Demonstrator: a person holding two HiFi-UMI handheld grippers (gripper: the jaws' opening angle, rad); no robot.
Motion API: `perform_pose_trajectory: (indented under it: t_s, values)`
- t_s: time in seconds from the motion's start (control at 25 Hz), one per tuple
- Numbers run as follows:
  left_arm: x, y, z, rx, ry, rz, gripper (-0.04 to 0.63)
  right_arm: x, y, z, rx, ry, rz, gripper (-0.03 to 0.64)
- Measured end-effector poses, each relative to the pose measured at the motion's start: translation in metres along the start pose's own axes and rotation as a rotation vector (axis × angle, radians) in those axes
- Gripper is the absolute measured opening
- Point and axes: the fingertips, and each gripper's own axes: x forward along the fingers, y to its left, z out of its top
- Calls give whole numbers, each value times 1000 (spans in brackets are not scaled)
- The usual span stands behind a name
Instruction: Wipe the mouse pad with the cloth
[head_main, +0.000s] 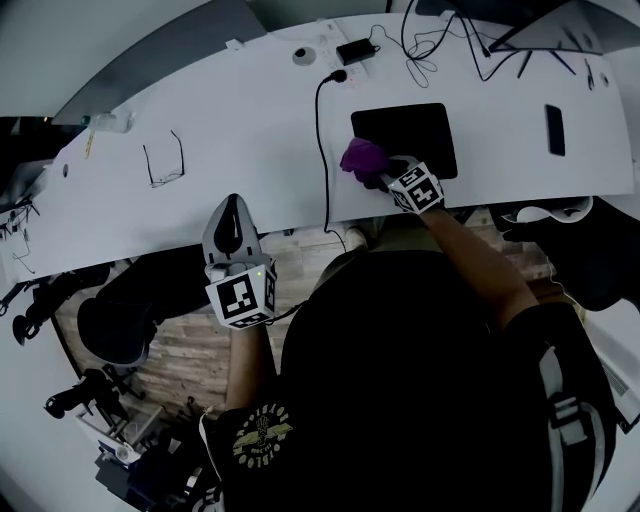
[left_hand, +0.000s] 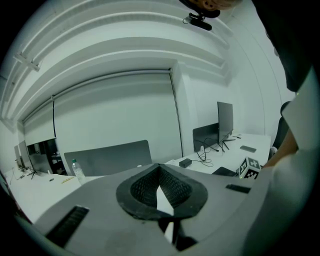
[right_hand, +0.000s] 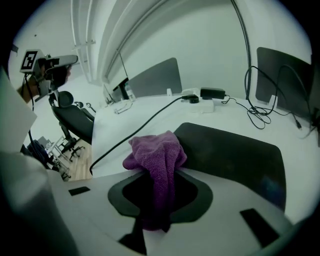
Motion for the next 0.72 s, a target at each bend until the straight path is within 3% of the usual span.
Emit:
perform_pose_trajectory:
  t_s: [0.72]
  values:
    - [52, -54, 28, 9, -27, -120, 2, -75, -108, -58, 112, 49, -172, 86]
